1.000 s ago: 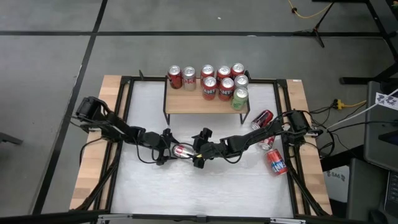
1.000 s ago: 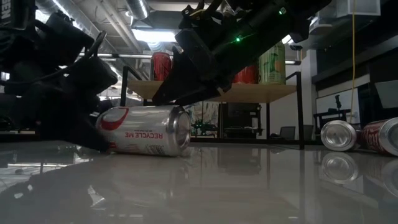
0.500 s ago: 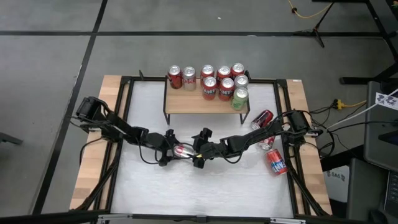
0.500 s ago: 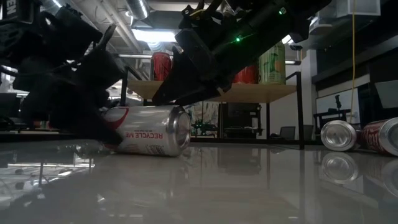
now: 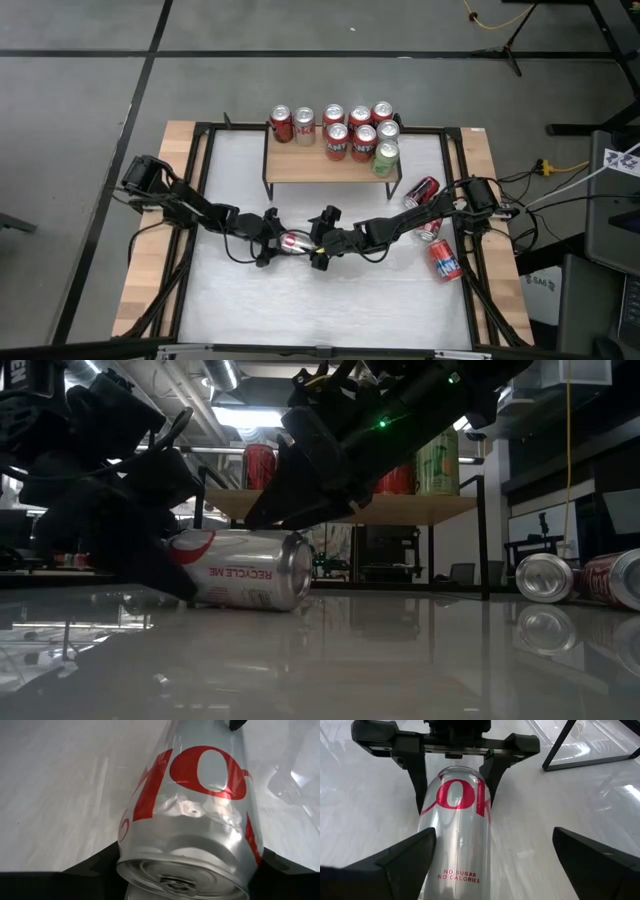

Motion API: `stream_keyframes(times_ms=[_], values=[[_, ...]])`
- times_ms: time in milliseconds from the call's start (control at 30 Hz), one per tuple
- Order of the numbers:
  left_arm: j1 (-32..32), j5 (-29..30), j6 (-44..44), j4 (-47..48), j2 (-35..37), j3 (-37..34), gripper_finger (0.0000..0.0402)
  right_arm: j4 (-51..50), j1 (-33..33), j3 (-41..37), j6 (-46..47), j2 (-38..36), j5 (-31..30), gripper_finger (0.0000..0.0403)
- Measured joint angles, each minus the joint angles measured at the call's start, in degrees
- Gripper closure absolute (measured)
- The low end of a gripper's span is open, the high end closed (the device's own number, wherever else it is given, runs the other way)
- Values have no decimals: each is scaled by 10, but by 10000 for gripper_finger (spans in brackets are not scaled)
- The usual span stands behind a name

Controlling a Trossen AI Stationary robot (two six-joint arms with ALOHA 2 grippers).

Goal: Place canned beverage on shelf
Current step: Put the red white soda can on the shelf aligned with the other red white soda can

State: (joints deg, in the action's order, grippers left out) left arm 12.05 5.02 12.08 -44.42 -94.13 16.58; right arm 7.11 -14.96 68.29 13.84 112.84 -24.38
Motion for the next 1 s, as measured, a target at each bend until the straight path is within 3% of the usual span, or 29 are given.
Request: stream_keyframes(times_ms=[333, 700, 1000], values=[[0, -10, 0, 6, 23, 0, 130, 2, -1, 1, 0, -12, 24, 11], [0, -16, -1, 137, 147, 0, 129, -35, -1, 1, 0, -79, 45, 11], [0, -10, -2, 230, 255, 7, 128, -48, -1, 0, 1, -75, 42, 11]])
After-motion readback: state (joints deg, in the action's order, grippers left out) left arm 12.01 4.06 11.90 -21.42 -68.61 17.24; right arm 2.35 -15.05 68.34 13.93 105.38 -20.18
